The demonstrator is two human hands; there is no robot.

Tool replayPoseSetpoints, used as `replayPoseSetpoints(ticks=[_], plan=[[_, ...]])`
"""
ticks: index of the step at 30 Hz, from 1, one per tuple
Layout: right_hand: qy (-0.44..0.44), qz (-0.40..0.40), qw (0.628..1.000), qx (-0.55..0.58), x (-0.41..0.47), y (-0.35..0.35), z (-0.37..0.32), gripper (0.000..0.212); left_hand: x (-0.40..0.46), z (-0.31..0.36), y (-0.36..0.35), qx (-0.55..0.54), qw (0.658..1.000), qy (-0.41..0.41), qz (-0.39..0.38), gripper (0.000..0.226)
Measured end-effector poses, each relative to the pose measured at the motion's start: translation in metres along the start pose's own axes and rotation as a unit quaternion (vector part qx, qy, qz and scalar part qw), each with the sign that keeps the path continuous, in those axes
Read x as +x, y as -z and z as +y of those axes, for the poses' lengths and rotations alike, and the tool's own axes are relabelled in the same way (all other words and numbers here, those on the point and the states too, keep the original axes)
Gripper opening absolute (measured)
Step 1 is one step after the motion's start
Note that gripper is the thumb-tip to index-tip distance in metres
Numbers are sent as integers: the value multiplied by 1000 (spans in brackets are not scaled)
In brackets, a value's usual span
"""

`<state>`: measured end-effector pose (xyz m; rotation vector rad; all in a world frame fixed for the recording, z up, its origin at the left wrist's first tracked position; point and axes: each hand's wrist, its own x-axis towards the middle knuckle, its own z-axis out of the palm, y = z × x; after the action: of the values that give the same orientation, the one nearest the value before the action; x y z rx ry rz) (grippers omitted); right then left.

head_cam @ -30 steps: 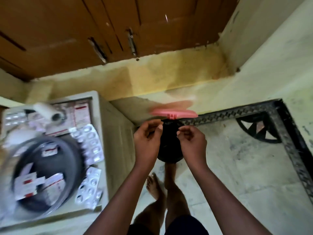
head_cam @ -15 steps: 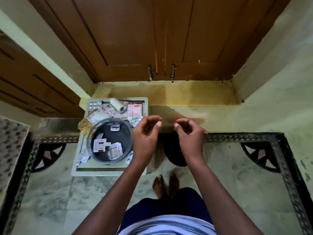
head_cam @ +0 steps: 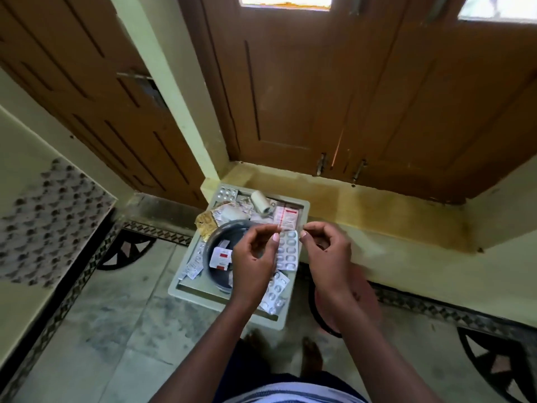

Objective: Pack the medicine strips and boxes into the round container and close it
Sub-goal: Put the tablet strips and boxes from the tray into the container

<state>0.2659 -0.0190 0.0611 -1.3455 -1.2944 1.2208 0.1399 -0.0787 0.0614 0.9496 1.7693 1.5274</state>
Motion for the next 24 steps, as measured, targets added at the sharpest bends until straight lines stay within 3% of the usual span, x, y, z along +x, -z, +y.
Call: replayPoseSetpoints(ticks=[9, 16, 21, 24], plan=[[4, 20, 998, -54, 15, -88, 13, 26, 70, -45, 83, 68, 997, 18, -15, 13], [-39, 34, 988, -148, 38, -155, 30, 9, 157, -89, 133, 210, 968, 0, -136, 22], [-50, 17, 955, -293, 81, -179, 53, 29, 220, -115, 122, 325, 907, -72, -258, 32], [-65, -19, 922, -381, 109, -182, 67, 41, 245, -128, 109, 416, 824, -136, -359, 44]])
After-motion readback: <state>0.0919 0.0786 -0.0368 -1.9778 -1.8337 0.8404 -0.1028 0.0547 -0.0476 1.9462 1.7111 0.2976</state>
